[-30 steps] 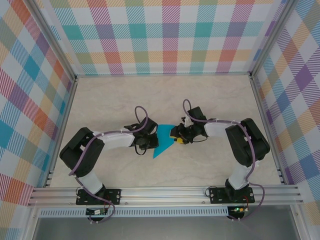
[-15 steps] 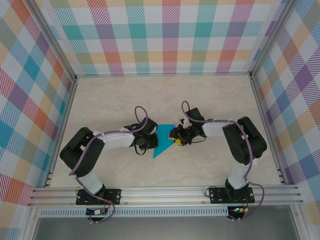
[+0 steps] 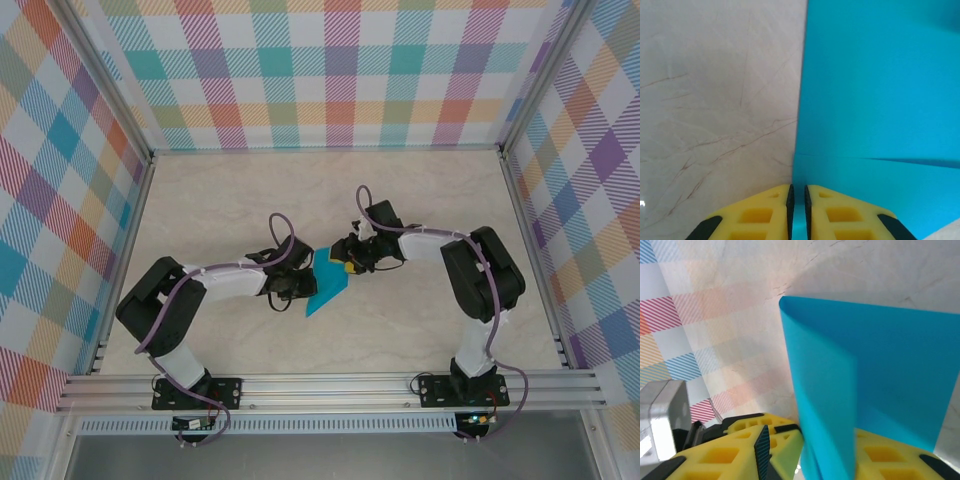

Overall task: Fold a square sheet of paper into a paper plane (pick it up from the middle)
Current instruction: Fourth fold the wing at the center of the table.

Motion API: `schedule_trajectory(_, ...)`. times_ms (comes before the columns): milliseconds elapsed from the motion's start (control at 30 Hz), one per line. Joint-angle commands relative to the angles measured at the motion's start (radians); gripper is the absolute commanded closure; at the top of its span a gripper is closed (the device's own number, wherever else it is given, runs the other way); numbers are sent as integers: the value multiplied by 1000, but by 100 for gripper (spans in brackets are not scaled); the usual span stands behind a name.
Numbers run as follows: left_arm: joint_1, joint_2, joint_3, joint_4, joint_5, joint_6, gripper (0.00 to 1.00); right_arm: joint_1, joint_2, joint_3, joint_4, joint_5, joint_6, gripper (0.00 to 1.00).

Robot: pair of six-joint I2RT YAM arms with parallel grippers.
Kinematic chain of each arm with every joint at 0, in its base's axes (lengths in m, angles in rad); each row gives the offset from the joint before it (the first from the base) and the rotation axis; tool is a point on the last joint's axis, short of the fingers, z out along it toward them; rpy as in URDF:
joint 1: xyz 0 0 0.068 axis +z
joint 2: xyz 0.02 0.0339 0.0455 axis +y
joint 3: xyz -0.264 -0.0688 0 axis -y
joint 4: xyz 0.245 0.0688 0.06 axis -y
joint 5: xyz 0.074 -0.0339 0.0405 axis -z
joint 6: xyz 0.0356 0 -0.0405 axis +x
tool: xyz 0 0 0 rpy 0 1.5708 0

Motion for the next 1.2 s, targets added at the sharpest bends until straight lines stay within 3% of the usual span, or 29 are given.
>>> schedule_trajectory(0, 8, -49, -17, -65, -6, 37, 82, -6, 39, 30, -53, -24, -62, 60)
schedule_trajectory(333, 10, -200, -26, -74, -21, 17, 66, -22, 40, 27, -47, -52, -90, 61)
schedule_trajectory(600, 0, -387, -102, -107, -51, -30, 52, -28, 44, 28, -34, -80, -98, 61)
schedule_trajectory(733, -25, -457, -171, -46, -56, -73, 45, -32, 45, 34, -38, -81, -100, 62)
schedule_trajectory(1000, -116, -426, -154, -48, -97, -65, 41, -50, 67, 61, -33, -121, -116, 64)
schedule_trajectory(1167, -200, -326, -86, -73, -197, -31, 39, -51, 85, 81, -36, -141, -111, 72)
